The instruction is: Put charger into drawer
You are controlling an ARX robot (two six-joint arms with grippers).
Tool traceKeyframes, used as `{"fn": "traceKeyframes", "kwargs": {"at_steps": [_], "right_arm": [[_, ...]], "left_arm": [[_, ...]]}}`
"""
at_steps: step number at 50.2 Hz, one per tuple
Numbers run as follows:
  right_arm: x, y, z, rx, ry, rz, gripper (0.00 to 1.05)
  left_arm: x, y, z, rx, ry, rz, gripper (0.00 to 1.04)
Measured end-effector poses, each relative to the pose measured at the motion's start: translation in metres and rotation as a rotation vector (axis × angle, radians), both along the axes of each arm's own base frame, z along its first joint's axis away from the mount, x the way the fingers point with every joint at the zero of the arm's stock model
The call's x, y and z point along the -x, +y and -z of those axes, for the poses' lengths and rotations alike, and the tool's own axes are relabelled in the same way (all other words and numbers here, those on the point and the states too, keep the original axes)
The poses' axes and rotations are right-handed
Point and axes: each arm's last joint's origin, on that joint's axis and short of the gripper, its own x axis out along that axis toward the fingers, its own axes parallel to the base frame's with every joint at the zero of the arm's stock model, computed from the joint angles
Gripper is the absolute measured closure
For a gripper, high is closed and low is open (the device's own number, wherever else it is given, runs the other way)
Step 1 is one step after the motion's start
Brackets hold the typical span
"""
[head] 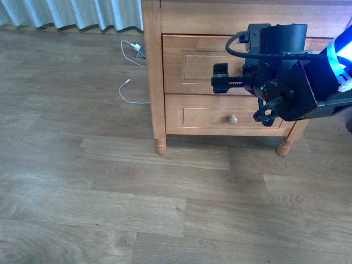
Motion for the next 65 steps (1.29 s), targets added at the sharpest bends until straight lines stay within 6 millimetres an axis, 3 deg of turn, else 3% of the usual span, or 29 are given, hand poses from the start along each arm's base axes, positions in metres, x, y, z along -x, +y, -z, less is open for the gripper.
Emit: {"fn": "traceKeyframes", "kwargs": {"at_steps": [38,46,58,65], "right_arm": [[0.0011,-0.0048,-0.0076,-0.034,-0.024,0.01,0.08],[0.001,-0.0056,-0.0072,-0.032,-0.02,0.012,0.4],[0.0012,-0.0049,-0.007,-0.029,-0.019,0.006,0.78],[0.0015,-0.0037,-0.0068,-0.025,-0.016,0.006,0.82]], "left_arm": [[0.0,0.0,0.0,0.0,0.0,0.0,0.06],[0.0,0.0,0.0,0.0,0.0,0.0,0.06],[0.0,0.0,0.0,0.0,0.0,0.0,0.06],[0.0,0.0,0.0,0.0,0.0,0.0,0.06]]}}
